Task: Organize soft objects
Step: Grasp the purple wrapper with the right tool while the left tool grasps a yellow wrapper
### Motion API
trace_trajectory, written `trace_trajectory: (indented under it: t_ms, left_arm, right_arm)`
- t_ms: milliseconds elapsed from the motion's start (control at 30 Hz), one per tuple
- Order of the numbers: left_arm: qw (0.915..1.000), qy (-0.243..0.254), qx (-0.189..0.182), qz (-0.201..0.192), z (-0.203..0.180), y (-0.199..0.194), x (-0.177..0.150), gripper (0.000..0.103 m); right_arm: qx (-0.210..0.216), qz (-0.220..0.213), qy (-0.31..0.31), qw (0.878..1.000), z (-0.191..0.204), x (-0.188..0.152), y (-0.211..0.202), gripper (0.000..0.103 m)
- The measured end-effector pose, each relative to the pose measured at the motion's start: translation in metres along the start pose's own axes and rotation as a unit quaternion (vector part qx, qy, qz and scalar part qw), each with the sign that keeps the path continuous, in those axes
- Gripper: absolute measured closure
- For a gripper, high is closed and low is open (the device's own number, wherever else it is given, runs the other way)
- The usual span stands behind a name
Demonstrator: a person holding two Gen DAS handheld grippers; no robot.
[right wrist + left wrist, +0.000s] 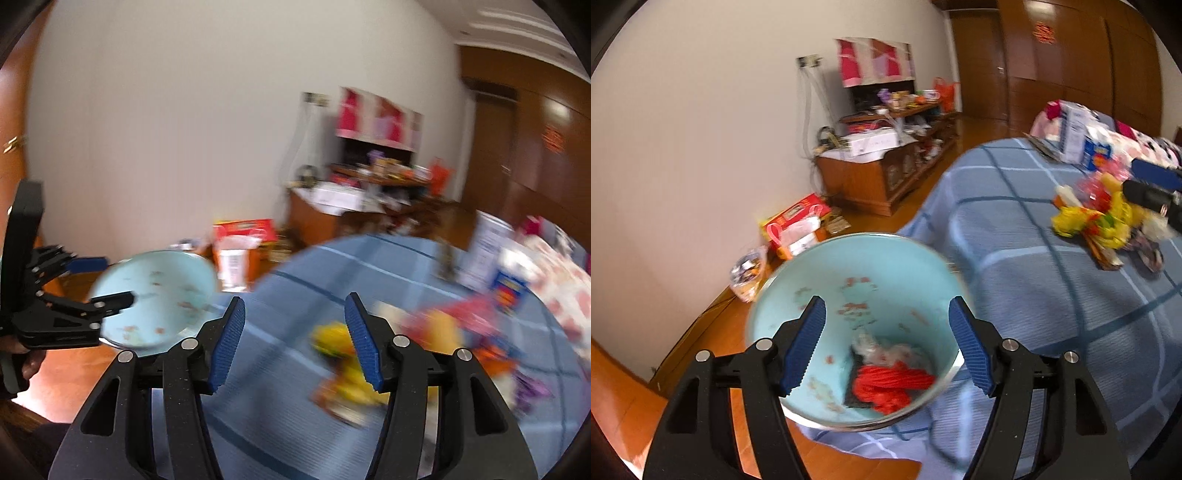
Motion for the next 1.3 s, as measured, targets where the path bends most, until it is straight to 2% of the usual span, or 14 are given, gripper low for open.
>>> trace_trajectory:
  t_ms: [167, 367, 500, 567, 667, 800, 833, 867, 933, 1033, 1167, 1300]
  left_arm:
    - [0.999, 0.028, -0.032, -0.012, -0.049, -0.003, 0.015, 0.035]
    - [0.9961, 0.052, -0.067, -0.024, -0.11, -0.007, 0.037, 0.035]
    - [0.9933, 0.063, -0.094, -0.024, -0.147, -0.015, 0.046, 0.034]
    - [0.9916, 0.069, -0.104, -0.033, -0.165, -0.023, 0.052, 0.028]
    - [0.989, 0.078, -0.115, -0.05, -0.19, -0.032, 0.06, 0.025]
    - [0.9861, 0.099, -0.128, -0.039, -0.22, -0.022, 0.06, 0.023]
    - [0.9861, 0.103, -0.126, -0.033, -0.225, -0.018, 0.059, 0.026]
    - [0.9853, 0.104, -0.132, -0.028, -0.229, -0.016, 0.058, 0.043]
    - [0.9817, 0.106, -0.158, -0.013, -0.232, -0.013, 0.055, 0.066]
    - [0.9786, 0.113, -0.171, -0.019, -0.231, -0.017, 0.054, 0.094]
    - [0.9791, 0.103, -0.172, -0.033, -0.213, -0.024, 0.061, 0.1]
    - [0.9803, 0.084, -0.172, -0.051, -0.19, -0.034, 0.072, 0.101]
  right_arm:
    - [-0.093, -0.002, 0.064, 0.994, -0.083, -0.031, -0.053, 0.047]
    - [-0.167, 0.001, 0.14, 0.976, -0.157, -0.08, -0.104, 0.047]
    - [-0.185, 0.002, 0.165, 0.969, -0.178, -0.101, -0.119, 0.047]
    - [-0.19, 0.002, 0.17, 0.967, -0.183, -0.109, -0.125, 0.047]
    - [-0.197, 0.0, 0.176, 0.964, -0.191, -0.113, -0.13, 0.047]
    - [-0.199, -0.005, 0.188, 0.962, -0.197, -0.117, -0.135, 0.047]
    - [-0.198, -0.006, 0.189, 0.962, -0.197, -0.117, -0.136, 0.047]
    - [-0.197, -0.007, 0.189, 0.962, -0.196, -0.118, -0.137, 0.047]
    - [-0.192, -0.008, 0.191, 0.963, -0.195, -0.119, -0.137, 0.047]
    - [-0.186, -0.008, 0.193, 0.963, -0.195, -0.119, -0.135, 0.047]
    - [-0.189, -0.005, 0.189, 0.964, -0.196, -0.112, -0.129, 0.047]
    - [-0.191, 0.019, 0.182, 0.964, -0.204, -0.101, -0.111, 0.047]
Point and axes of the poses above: each gripper's, at about its wrist camera, not at the fingertips, and y roughly the way its jaws point, z to its left, x to its top, the point moved 6 cm from there along y, roughly the way its jaws point, and after that the axes turned 13 degrees about x, right-handed, at the moved point
